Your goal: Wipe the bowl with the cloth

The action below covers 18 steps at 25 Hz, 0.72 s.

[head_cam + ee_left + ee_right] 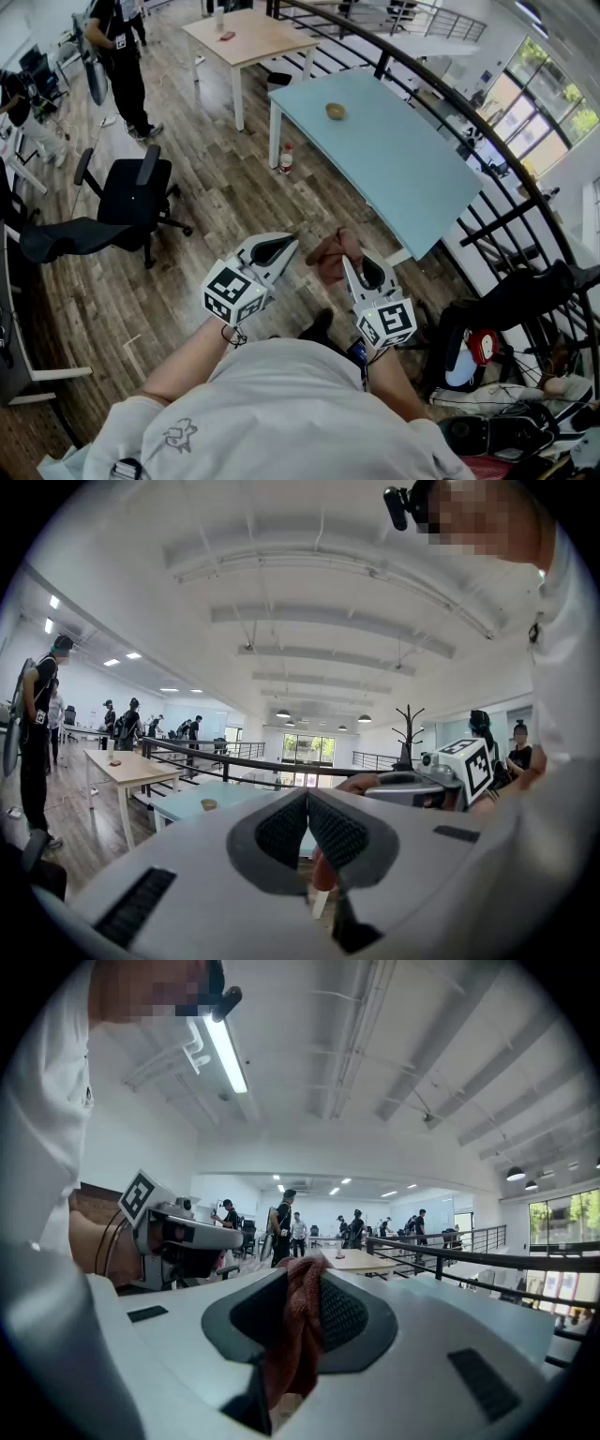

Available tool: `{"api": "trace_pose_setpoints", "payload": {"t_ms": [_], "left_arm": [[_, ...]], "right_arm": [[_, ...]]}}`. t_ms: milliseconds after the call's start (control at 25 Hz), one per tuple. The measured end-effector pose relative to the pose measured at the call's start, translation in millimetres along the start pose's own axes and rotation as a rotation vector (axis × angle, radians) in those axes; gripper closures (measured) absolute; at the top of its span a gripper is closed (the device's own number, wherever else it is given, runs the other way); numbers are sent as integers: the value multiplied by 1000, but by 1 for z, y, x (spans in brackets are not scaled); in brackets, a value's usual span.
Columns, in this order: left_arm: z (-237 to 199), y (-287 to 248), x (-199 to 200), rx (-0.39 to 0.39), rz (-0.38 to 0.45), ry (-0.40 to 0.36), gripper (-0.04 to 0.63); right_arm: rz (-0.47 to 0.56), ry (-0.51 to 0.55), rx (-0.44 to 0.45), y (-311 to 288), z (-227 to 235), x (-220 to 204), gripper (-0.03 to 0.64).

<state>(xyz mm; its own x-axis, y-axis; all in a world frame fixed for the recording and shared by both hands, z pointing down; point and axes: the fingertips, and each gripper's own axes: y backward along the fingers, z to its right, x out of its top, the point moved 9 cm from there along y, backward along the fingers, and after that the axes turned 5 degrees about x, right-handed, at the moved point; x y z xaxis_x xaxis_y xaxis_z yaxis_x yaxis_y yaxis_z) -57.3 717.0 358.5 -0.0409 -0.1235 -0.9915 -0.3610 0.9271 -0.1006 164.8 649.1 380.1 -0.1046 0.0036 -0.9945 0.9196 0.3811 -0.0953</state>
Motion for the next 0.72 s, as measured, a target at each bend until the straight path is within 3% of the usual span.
{"api": "trace_pose_setpoints", "payload": {"t_ms": [720], "left_arm": [[-6,-24,-1,1,11,8,581]], "right_arm": [[-22,-12,13,-8,24,-9,517]]}}
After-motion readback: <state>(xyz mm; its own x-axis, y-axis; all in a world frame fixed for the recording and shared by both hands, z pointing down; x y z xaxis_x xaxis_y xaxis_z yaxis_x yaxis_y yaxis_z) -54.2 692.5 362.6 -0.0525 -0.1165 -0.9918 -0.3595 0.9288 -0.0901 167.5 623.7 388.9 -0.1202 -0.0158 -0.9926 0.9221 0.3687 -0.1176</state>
